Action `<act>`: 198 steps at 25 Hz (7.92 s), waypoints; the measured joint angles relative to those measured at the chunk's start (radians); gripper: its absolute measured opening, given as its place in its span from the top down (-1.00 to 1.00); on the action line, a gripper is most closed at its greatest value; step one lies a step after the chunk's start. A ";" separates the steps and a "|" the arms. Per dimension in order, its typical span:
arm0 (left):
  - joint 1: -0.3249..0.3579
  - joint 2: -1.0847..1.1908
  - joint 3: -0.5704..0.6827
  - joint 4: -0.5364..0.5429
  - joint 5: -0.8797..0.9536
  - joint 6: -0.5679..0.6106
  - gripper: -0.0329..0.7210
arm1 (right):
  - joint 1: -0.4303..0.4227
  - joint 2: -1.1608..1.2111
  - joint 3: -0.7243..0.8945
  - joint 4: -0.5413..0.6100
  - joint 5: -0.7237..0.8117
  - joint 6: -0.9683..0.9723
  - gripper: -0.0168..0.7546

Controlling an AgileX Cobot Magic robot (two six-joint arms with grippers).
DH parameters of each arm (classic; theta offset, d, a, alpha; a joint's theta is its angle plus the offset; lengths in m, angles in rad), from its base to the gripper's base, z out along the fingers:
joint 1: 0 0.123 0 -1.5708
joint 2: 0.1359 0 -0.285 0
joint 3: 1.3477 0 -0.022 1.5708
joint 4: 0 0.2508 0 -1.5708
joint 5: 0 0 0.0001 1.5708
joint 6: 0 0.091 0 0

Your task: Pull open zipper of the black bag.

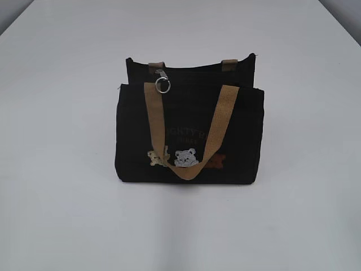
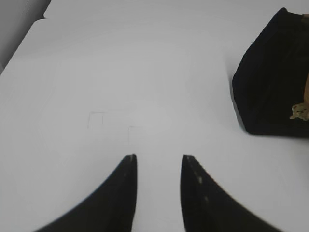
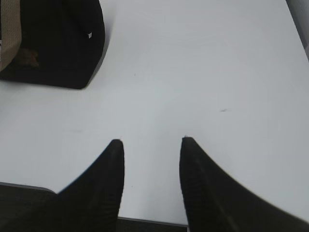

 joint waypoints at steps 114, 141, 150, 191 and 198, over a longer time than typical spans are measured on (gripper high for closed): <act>-0.233 1.796 -0.383 -1.563 -0.422 2.108 0.75 | 0.367 1.809 -0.860 0.859 -0.320 -0.372 0.19; -0.233 1.796 -0.383 -1.562 -0.432 2.108 0.75 | 0.431 1.978 -0.901 1.123 -0.378 -0.520 0.16; -0.233 1.796 -0.383 -1.563 -0.433 2.108 0.75 | 0.427 1.971 -0.900 1.106 -0.397 -0.519 0.90; -0.233 0.902 -0.130 -0.239 -0.266 0.075 0.19 | 0.164 0.700 -0.180 0.032 0.033 0.015 0.00; -0.230 0.361 -0.039 -0.021 -0.055 -0.053 0.19 | 0.164 0.264 -0.007 0.000 0.015 0.004 0.00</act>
